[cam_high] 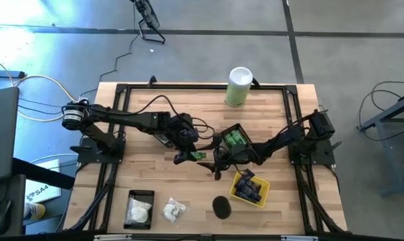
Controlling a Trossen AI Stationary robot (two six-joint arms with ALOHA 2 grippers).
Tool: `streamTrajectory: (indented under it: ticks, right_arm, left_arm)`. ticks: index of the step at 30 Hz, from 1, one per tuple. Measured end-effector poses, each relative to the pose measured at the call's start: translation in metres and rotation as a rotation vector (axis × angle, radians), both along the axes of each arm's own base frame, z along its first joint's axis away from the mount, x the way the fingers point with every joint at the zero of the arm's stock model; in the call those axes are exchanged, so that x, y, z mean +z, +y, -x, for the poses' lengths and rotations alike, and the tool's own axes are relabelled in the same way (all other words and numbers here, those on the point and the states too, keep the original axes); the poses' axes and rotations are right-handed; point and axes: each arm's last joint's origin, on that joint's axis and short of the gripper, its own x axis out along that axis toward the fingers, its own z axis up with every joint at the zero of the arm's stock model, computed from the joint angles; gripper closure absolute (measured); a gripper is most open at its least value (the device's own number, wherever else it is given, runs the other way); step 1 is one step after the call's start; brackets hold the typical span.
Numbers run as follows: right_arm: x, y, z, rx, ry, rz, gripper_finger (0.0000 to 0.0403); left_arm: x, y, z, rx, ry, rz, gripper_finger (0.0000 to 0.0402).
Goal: Pick & Place Travel size toiletries
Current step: Put the shampoo bottle into the top right black bin
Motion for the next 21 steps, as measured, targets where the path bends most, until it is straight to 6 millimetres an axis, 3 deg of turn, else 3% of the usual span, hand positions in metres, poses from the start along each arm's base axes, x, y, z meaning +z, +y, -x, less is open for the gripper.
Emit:
streamTrajectory:
  ticks: [7,17,21]
  right_arm:
    - [-0.0015,0.0002,0.0001,0.01,0.015,0.022,0.0148]
    - [-0.0013,0.0001,0.0,0.01,0.013,0.024,0.0255]
    - [-0.001,0.0001,0.0,0.009,0.01,0.033,0.028]
  left_arm:
    - [0.0004,-0.0001,-0.0003,-0.002,-0.005,0.002,0.0219]
    - [0.0003,-0.0002,-0.0002,-0.003,-0.004,0.004,0.0219]
    - [0.0004,-0.0005,-0.0001,-0.007,-0.002,0.014,0.0219]
